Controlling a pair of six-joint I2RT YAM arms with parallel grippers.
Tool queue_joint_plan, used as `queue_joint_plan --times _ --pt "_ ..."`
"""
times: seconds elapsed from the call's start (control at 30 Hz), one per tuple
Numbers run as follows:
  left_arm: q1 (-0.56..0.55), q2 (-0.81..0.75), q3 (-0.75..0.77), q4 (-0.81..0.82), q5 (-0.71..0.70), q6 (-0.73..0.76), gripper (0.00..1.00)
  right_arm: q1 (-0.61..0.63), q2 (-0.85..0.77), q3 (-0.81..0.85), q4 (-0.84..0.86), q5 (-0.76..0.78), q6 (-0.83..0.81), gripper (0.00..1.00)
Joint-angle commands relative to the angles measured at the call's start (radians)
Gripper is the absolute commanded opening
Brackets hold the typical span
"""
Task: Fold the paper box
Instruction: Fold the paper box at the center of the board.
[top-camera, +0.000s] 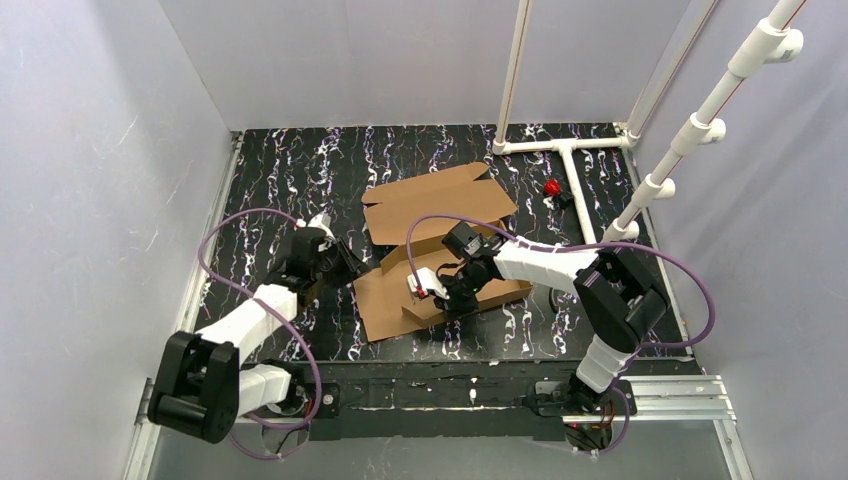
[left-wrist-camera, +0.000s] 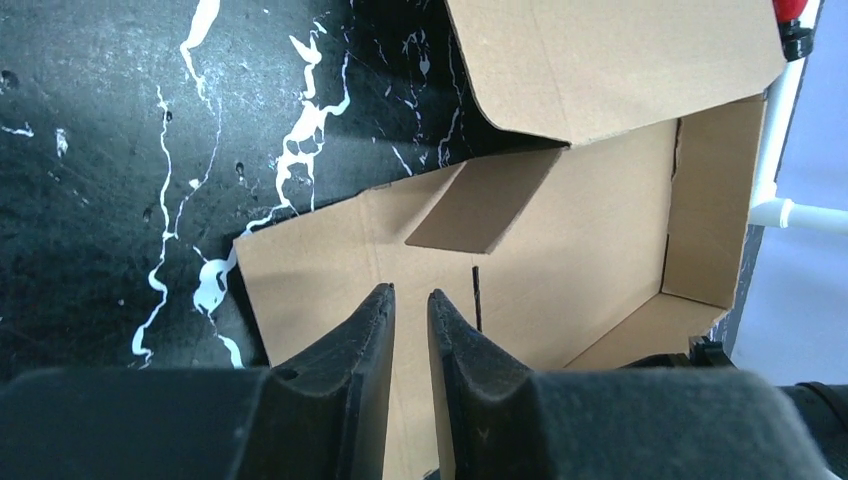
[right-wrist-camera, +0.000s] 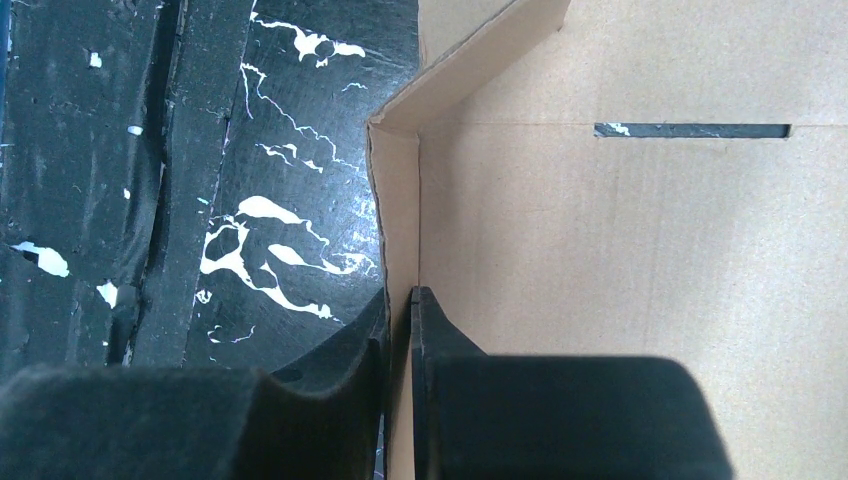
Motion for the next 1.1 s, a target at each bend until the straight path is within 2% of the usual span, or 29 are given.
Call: queue_joint_plan --times 0.0,0.2,0.43,0.93,1.07 --pt "0.004 0.072 0.054 0.093 0.016 0.014 0.17 0.002 0.010 -0.008 -0.020 -0.001 -0.004 0.19" --pt "-0.006 0.234 0.099 0.206 0.092 -0.026 0.13 0.002 0.012 -0.008 -0.018 -0.006 -0.005 0.18" --pt "-0.084 0.377 0.147 0.315 0.147 -0.088 0.10 0.002 0.018 -0.007 -0.016 -0.008 -0.003 0.18" --pt "-0.143 0.532 0.102 0.631 -0.015 -0.468 0.12 0.003 0.028 -0.008 -0.014 -0.013 0.001 0.18" --pt "-0.166 0.572 0.095 0.743 0.012 -0.529 0.11 0.003 0.028 -0.009 -0.013 -0.008 0.002 0.18"
